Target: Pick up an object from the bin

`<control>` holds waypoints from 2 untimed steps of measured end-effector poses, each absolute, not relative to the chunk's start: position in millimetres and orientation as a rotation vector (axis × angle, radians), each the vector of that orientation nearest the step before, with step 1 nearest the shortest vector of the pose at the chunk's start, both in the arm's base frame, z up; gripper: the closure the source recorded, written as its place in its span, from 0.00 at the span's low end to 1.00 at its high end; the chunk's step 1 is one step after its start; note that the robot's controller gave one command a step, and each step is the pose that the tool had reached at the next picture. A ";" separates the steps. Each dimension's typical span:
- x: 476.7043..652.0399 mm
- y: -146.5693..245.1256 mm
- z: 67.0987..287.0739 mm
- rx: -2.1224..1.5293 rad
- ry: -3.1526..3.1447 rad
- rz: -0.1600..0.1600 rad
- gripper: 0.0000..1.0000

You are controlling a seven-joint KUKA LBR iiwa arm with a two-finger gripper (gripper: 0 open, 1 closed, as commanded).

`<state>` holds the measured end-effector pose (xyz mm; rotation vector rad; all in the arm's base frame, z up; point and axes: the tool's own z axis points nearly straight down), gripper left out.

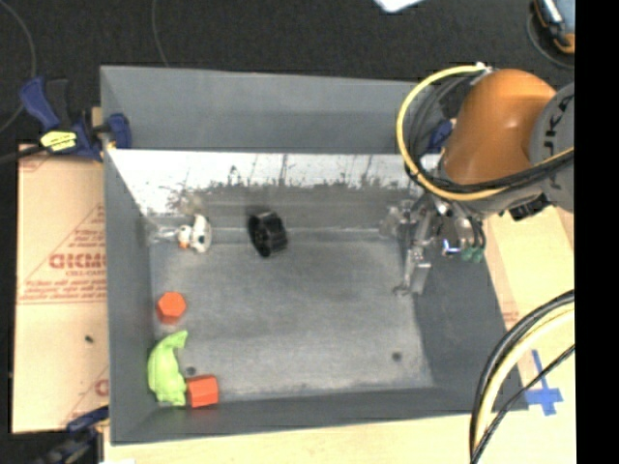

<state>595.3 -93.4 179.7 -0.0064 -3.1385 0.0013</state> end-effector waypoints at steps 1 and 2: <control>596.7 -92.9 184.6 -0.002 -3.146 0.003 0.00; 600.4 -50.3 113.5 -0.006 -3.136 -0.002 0.00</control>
Offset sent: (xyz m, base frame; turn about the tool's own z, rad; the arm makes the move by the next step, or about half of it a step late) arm 0.0052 0.0410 -0.0625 0.0043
